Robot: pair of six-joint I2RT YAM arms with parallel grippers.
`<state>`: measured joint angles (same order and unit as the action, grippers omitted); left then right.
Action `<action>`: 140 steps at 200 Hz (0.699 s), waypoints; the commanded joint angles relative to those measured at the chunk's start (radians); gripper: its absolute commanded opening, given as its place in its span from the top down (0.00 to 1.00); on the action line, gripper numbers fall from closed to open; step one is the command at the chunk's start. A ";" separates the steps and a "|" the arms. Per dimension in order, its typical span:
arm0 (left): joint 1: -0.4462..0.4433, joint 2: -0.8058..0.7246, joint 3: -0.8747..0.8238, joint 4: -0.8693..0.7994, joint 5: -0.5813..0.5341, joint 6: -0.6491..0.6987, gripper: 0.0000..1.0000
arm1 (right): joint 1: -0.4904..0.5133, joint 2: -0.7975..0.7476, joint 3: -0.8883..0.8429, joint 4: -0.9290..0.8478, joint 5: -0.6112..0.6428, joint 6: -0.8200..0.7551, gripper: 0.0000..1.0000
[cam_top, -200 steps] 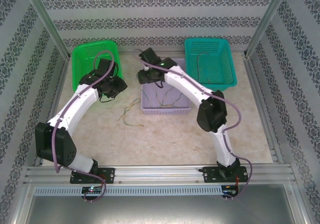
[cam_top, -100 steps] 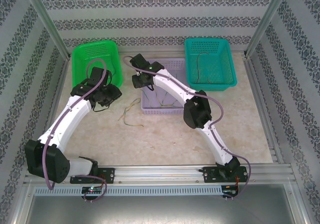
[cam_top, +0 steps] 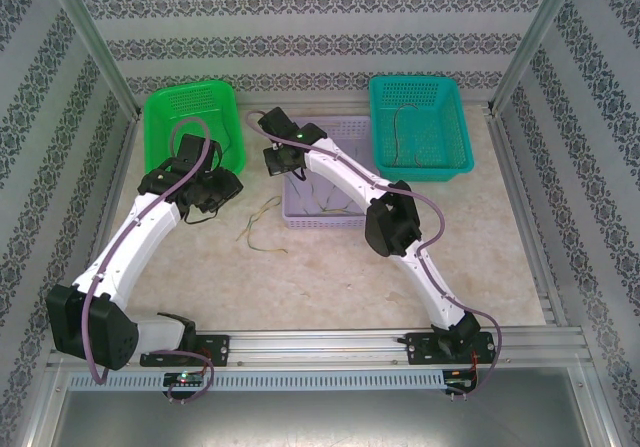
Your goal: Untangle the cables
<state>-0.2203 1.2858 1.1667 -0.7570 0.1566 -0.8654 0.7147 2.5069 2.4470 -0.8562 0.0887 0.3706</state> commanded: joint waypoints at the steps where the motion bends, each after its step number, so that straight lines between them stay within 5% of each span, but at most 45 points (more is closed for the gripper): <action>1: 0.013 -0.005 -0.018 -0.021 0.012 -0.003 0.68 | -0.017 -0.047 0.013 0.003 0.013 0.022 0.96; 74: 0.012 0.003 -0.016 -0.009 0.020 -0.004 0.68 | -0.106 -0.166 -0.222 0.180 -0.228 0.155 1.00; 140: 0.012 0.000 -0.016 -0.013 0.021 -0.010 0.69 | -0.154 -0.098 -0.257 0.202 -0.379 0.245 1.00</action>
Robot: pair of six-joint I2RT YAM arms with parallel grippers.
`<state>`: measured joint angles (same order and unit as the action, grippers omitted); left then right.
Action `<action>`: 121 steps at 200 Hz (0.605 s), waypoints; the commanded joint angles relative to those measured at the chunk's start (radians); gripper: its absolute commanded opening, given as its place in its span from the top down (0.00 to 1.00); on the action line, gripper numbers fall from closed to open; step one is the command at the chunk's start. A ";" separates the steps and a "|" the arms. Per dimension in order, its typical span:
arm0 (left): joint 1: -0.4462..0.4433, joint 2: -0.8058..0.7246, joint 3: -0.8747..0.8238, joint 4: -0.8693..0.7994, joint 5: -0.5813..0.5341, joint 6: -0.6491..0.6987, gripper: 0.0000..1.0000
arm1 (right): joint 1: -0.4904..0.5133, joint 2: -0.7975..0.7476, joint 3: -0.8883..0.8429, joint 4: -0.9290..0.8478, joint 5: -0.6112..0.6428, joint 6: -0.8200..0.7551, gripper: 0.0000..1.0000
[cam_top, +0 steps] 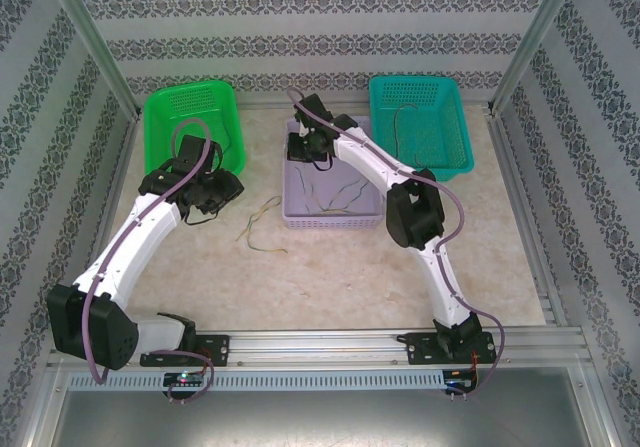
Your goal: Untangle the cables
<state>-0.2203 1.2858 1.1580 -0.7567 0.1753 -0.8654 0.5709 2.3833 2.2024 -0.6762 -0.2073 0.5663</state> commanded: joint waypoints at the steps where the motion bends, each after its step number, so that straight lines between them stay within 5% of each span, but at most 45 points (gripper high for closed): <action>1: 0.012 -0.001 -0.007 -0.013 0.003 -0.010 0.68 | -0.011 0.027 -0.012 0.022 -0.085 0.051 1.00; 38: 0.012 -0.011 -0.012 -0.015 0.007 -0.015 0.68 | -0.025 0.062 -0.018 0.022 -0.117 0.084 1.00; 81: 0.012 -0.019 -0.013 -0.019 0.006 -0.020 0.68 | -0.026 0.040 -0.002 -0.001 -0.094 0.060 0.68; 121: 0.012 -0.021 -0.037 -0.035 0.007 -0.053 0.63 | -0.025 -0.035 -0.012 -0.017 -0.043 0.031 0.55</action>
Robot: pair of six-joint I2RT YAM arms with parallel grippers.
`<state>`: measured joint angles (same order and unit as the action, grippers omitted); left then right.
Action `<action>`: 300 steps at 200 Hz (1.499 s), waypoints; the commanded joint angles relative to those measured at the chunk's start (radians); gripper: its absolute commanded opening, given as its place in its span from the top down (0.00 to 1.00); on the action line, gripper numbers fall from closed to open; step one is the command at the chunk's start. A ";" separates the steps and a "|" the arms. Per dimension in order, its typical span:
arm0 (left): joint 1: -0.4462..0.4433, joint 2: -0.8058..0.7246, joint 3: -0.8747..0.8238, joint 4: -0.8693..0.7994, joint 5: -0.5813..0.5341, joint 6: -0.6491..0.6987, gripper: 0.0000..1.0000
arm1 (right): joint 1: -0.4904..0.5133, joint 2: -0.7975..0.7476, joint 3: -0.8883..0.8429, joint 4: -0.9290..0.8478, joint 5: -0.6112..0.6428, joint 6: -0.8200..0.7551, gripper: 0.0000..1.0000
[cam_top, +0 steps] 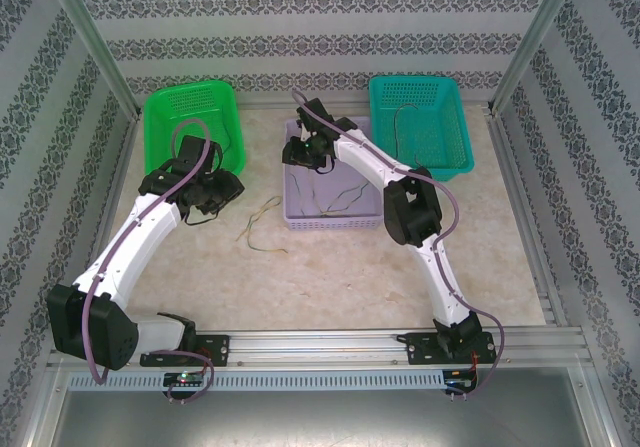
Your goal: Untangle the cables
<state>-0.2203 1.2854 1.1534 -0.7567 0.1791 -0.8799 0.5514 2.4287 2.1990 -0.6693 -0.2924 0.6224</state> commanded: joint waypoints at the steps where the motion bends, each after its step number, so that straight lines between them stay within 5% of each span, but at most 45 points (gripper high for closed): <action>1: 0.012 -0.021 -0.034 -0.036 0.003 -0.041 0.63 | -0.005 -0.082 -0.008 -0.025 0.044 -0.025 0.55; 49: 0.007 0.012 -0.175 -0.037 0.091 -0.122 0.54 | -0.002 -0.240 -0.085 -0.043 0.150 -0.069 0.50; 90: -0.041 0.069 -0.292 0.116 0.149 -0.198 0.50 | 0.030 -0.465 -0.330 0.007 0.250 -0.144 0.50; 137: -0.114 0.249 -0.231 0.082 0.053 -0.085 0.53 | 0.066 -0.709 -0.679 0.083 0.236 -0.130 0.50; 188: -0.136 0.316 -0.238 0.101 -0.032 -0.048 0.55 | 0.099 -0.802 -0.773 0.090 0.236 -0.097 0.50; 224: -0.136 0.365 -0.227 0.179 -0.051 -0.007 0.67 | 0.117 -0.815 -0.780 0.084 0.233 -0.087 0.50; 256: -0.137 0.355 -0.215 0.143 -0.089 0.016 1.00 | 0.120 -0.826 -0.794 0.082 0.227 -0.091 0.51; 280: -0.137 0.184 -0.216 0.039 -0.190 0.049 1.00 | 0.120 -0.826 -0.777 0.075 0.214 -0.120 0.50; 300: -0.137 0.011 -0.208 0.037 -0.151 0.220 1.00 | 0.110 -0.809 -0.726 0.071 0.152 -0.183 0.50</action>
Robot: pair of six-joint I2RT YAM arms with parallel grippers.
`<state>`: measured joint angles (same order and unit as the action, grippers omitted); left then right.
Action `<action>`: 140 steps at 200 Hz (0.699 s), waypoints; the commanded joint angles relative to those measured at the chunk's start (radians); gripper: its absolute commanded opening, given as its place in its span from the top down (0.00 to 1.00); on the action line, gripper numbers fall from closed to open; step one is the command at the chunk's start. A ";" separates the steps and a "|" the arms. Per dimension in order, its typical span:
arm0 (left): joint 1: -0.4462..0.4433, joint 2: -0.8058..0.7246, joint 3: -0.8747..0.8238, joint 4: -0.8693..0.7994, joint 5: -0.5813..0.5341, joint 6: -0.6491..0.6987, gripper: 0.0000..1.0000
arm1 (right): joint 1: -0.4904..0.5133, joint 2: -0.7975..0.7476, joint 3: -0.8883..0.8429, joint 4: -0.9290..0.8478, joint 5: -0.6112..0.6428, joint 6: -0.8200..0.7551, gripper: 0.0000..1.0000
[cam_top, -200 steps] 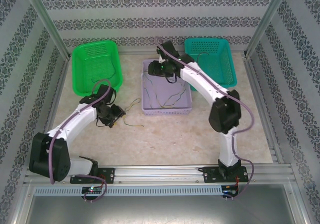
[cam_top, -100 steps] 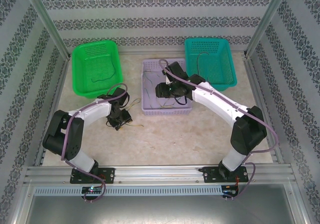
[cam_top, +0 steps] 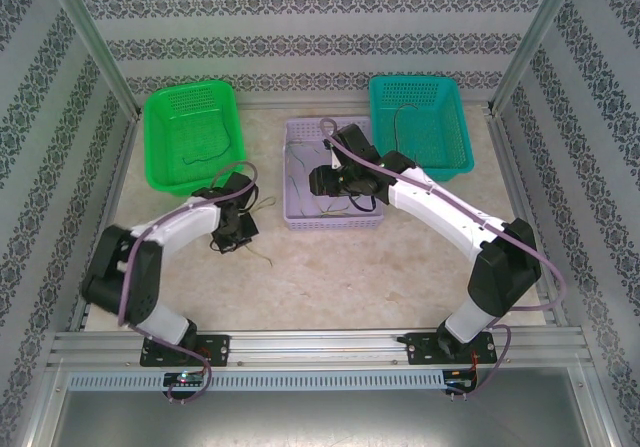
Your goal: Untangle the cables
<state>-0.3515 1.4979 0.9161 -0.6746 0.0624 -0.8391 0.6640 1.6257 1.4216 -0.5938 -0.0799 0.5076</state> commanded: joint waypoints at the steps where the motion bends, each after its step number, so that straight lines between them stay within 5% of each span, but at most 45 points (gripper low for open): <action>1: -0.007 -0.207 0.030 -0.042 -0.028 0.191 1.00 | -0.003 -0.004 0.056 -0.005 -0.064 -0.072 0.50; 40: -0.008 -0.387 0.059 -0.046 0.203 0.530 1.00 | -0.097 0.065 0.224 -0.065 -0.396 -0.155 0.49; 55: -0.013 -0.407 0.071 -0.050 0.235 0.617 1.00 | -0.117 0.076 0.291 -0.122 -0.431 -0.187 0.49; 140: -0.191 -0.429 0.078 0.092 0.050 1.123 1.00 | -0.106 0.084 0.359 -0.363 -0.590 -0.348 0.42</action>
<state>-0.5030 1.0885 0.9825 -0.6575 0.1680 0.0505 0.5293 1.6955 1.8011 -0.8413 -0.5774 0.2543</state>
